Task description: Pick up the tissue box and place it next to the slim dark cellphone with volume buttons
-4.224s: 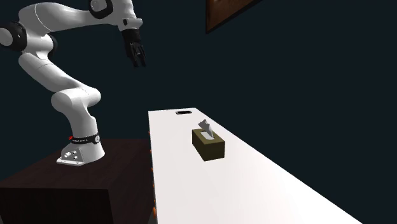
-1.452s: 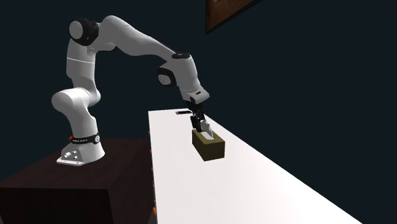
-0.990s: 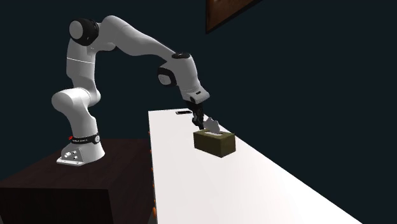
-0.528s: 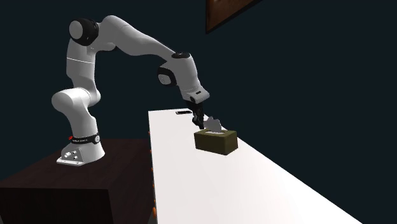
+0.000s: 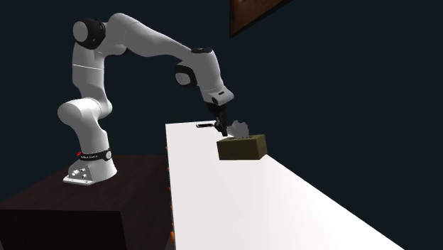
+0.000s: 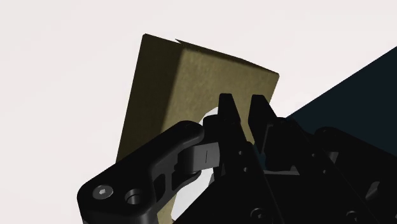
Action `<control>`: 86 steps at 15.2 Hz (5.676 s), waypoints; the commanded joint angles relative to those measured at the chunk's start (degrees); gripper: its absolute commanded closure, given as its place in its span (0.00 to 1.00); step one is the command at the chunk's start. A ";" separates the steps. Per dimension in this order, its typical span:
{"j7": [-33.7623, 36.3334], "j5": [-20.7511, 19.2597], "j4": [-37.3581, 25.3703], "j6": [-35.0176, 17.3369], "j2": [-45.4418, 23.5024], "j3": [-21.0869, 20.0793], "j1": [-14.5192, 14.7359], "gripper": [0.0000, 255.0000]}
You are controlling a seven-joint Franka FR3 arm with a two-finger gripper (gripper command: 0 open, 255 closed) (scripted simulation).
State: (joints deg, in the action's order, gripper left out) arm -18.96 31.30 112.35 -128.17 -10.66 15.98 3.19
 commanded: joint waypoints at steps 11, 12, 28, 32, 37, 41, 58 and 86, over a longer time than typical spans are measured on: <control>4.53 -3.68 -4.79 7.14 3.37 0.73 0.11 1.00; 4.88 -3.93 -5.28 7.77 3.59 0.77 0.11 1.00; 9.78 -6.72 -15.00 18.34 5.40 1.27 -0.16 1.00; 10.84 -7.08 -18.06 21.17 5.34 1.39 -0.30 1.00; 12.79 -7.93 -18.59 22.50 6.82 0.94 0.41 1.00; 17.63 -10.26 -11.05 18.83 12.93 -1.59 3.38 1.00; 40.58 -14.77 7.03 8.84 28.38 -16.79 11.74 1.00; 84.19 -27.54 -3.23 1.86 17.66 -46.18 21.13 1.00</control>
State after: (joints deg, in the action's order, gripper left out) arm 64.11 4.57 109.82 -126.13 7.91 -29.61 24.20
